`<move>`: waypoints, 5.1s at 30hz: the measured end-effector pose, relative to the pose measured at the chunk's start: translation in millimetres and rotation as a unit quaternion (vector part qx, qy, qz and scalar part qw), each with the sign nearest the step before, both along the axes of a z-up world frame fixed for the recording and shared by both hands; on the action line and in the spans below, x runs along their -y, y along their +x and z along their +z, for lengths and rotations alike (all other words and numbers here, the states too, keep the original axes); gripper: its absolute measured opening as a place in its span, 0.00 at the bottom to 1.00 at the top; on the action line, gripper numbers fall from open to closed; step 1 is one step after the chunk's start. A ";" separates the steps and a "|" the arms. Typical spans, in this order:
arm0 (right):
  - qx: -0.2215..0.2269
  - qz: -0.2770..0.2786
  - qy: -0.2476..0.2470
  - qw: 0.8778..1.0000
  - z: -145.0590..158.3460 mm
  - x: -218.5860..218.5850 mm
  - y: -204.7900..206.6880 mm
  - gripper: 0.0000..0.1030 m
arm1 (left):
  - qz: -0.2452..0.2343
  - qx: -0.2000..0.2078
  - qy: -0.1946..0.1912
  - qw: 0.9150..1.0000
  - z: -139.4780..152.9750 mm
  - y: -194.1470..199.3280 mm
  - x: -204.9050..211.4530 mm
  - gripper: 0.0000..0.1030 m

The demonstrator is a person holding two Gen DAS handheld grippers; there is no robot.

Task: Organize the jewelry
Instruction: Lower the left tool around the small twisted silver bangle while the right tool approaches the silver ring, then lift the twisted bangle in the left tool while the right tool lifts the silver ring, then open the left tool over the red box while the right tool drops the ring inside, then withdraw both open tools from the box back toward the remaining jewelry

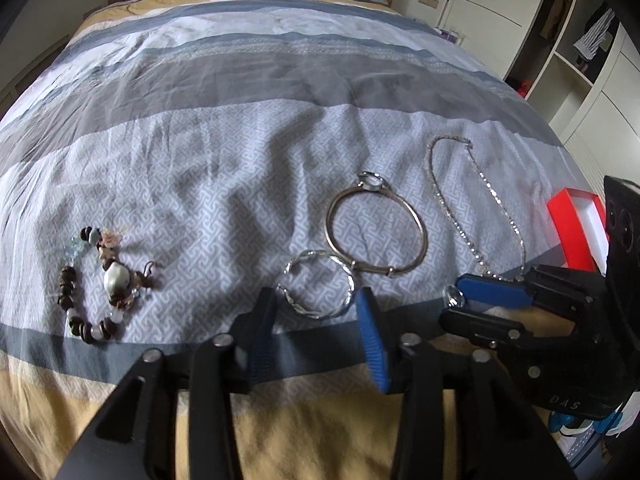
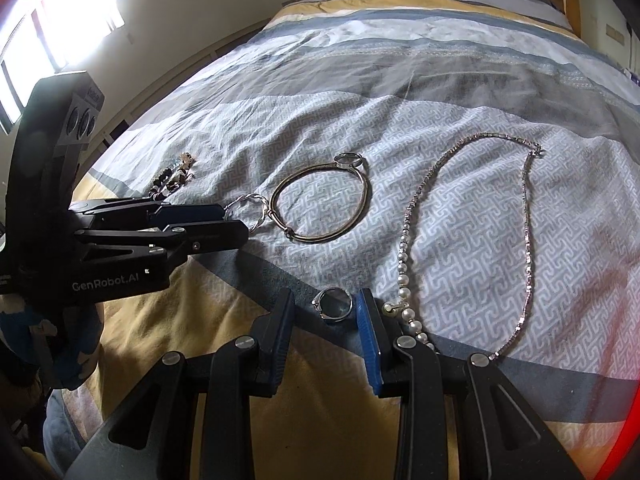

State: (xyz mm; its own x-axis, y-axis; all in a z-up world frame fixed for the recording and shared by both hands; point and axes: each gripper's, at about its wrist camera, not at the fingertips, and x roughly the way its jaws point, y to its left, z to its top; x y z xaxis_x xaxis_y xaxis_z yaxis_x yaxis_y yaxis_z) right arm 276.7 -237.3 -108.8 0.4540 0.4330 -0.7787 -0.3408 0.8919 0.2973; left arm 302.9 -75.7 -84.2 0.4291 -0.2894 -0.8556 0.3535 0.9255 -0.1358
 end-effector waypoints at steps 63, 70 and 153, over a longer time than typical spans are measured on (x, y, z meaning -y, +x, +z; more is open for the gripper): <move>0.089 -0.156 -0.002 0.984 91.2 197.2 -158.6 0.20 | -0.113 0.053 -0.010 0.992 110.8 -131.4 181.6 0.38; 0.070 -0.188 -0.033 0.979 65.8 253.7 -146.2 0.20 | -0.166 0.040 0.000 0.985 91.9 -122.5 276.9 0.38; 0.091 -0.190 -0.026 0.977 139.4 180.8 -282.2 0.46 | -0.043 0.129 0.069 0.988 165.7 -266.5 158.0 0.41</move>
